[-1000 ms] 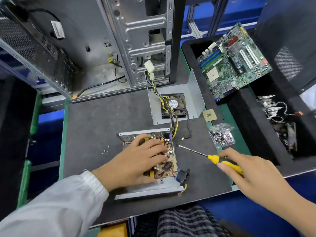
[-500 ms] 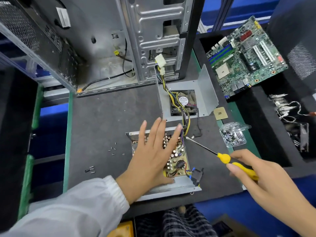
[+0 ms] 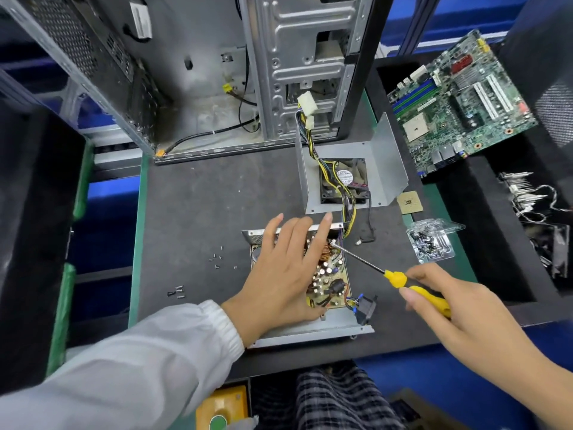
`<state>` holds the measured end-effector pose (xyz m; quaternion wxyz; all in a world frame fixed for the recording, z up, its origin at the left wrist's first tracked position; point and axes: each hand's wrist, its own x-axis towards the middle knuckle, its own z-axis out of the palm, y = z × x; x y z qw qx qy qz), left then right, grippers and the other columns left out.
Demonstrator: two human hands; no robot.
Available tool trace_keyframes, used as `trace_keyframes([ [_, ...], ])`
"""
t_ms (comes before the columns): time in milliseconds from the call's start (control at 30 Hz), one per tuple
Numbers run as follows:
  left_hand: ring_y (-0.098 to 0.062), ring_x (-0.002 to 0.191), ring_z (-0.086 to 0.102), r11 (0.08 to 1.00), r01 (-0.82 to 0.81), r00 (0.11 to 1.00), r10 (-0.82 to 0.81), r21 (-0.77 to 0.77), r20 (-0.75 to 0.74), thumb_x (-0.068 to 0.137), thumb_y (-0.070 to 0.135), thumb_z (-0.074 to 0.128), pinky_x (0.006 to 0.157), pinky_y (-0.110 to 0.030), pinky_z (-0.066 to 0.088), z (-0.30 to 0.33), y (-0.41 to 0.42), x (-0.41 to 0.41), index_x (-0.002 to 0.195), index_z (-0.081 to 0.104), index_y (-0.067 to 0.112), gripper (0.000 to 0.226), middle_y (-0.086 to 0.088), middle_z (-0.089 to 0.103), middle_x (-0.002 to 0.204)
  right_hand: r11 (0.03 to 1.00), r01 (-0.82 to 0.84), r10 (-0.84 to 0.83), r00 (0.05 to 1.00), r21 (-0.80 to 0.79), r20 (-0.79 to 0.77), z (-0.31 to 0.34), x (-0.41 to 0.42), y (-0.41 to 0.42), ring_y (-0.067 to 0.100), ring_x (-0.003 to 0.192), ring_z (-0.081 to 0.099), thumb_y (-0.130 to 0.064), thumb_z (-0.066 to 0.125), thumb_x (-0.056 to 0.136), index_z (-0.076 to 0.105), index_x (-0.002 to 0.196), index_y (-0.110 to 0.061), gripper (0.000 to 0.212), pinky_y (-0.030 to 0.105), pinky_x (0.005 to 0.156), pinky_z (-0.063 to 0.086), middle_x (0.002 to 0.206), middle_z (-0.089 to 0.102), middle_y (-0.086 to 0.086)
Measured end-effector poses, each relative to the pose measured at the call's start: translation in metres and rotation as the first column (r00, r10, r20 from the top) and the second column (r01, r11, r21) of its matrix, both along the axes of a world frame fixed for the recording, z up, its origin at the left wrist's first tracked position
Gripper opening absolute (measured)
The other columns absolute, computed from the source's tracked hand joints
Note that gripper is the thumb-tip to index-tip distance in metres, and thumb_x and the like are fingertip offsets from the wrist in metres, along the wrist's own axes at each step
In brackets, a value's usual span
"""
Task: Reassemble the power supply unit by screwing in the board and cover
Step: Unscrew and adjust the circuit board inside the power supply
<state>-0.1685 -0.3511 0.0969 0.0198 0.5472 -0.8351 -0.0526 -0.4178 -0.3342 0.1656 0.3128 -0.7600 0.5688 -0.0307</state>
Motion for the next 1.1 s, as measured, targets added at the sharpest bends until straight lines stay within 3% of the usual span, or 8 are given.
trace_keyframes([
  [300,-0.039,0.146,0.022,0.998,0.034,0.994,-0.040,0.054,0.104,0.052,0.083,0.067,0.116,-0.061,0.013,0.009,-0.002,0.000,0.153,0.017,0.005,0.137,-0.026,0.023,0.157,0.999,-0.015,0.012,0.996,-0.038,-0.091,0.009,-0.026,-0.010,0.013,0.051,0.052,-0.054,0.037,0.087,0.042,0.094,-0.044,0.014,0.037,0.048,0.047,0.068,0.062,-0.008],
  [400,-0.040,0.147,0.021,0.994,0.108,0.990,-0.107,0.003,-0.090,0.065,0.076,0.069,0.116,-0.063,0.015,0.020,0.000,0.003,0.137,0.049,0.005,0.103,-0.024,0.030,0.153,0.998,-0.061,0.058,0.988,-0.021,-0.145,0.009,-0.034,-0.013,0.006,0.051,0.053,-0.055,0.039,0.087,0.043,0.095,-0.046,0.013,0.032,0.048,0.048,0.067,0.060,-0.017],
  [500,-0.028,0.125,0.043,0.989,0.117,0.961,-0.137,-0.093,-0.242,0.083,0.053,0.063,0.111,-0.041,0.023,0.033,0.002,0.001,0.118,0.061,0.014,0.053,-0.009,0.047,0.130,0.991,-0.130,0.123,0.967,-0.017,-0.221,0.007,-0.045,-0.019,0.004,0.051,0.052,-0.056,0.039,0.087,0.044,0.095,-0.046,0.014,0.030,0.047,0.049,0.067,0.058,-0.019],
  [567,-0.020,0.112,0.050,0.984,0.173,0.959,-0.160,0.037,-0.234,0.088,0.050,0.052,0.101,-0.033,0.025,0.037,0.003,-0.006,0.113,0.063,0.021,0.041,0.001,0.053,0.120,0.983,-0.180,0.162,0.950,-0.043,-0.266,0.008,-0.050,-0.027,0.002,0.048,0.049,-0.054,0.040,0.090,0.045,0.092,-0.043,0.012,0.027,0.044,0.047,0.063,0.054,-0.021],
  [700,-0.005,0.132,0.031,0.917,0.259,0.961,-0.212,0.303,-0.180,0.098,0.057,0.016,0.109,-0.031,0.004,0.030,0.005,-0.019,0.141,0.045,0.031,0.058,0.017,0.047,0.136,0.971,-0.233,0.201,0.924,-0.061,-0.326,0.011,-0.051,-0.040,0.004,0.044,0.044,-0.055,0.033,0.091,0.049,0.086,-0.036,0.026,0.026,0.039,0.043,0.056,0.047,-0.019],
  [800,-0.002,0.122,0.032,0.892,0.287,0.943,-0.200,0.348,-0.264,0.097,0.062,0.014,0.110,-0.031,-0.004,0.024,0.009,-0.017,0.144,0.040,0.039,0.058,0.016,0.045,0.118,0.965,-0.258,0.224,0.907,-0.050,-0.356,0.010,-0.049,-0.045,0.004,0.046,0.047,-0.059,0.029,0.085,0.050,0.087,-0.035,0.032,0.029,0.044,0.044,0.057,0.049,-0.019],
  [933,-0.007,0.109,0.034,0.918,0.263,0.950,-0.192,0.296,-0.247,0.081,0.083,0.035,0.113,-0.033,0.003,0.022,0.014,-0.019,0.144,0.037,0.035,0.080,0.013,0.038,0.104,0.959,-0.280,0.251,0.905,-0.037,-0.343,0.004,-0.049,-0.047,0.007,0.057,0.052,-0.066,0.014,0.081,0.045,0.092,-0.039,0.043,0.024,0.052,0.043,0.066,0.052,-0.022],
  [1100,-0.013,0.103,0.040,0.936,0.198,0.969,-0.142,0.290,-0.203,0.099,0.057,0.011,0.108,-0.040,0.007,0.025,0.011,-0.032,0.118,0.060,0.032,0.058,0.010,0.042,0.096,0.953,-0.301,0.273,0.906,-0.040,-0.324,-0.003,-0.047,-0.047,0.007,0.058,0.051,-0.067,0.008,0.079,0.043,0.092,-0.040,0.046,0.022,0.054,0.042,0.065,0.051,-0.019],
])
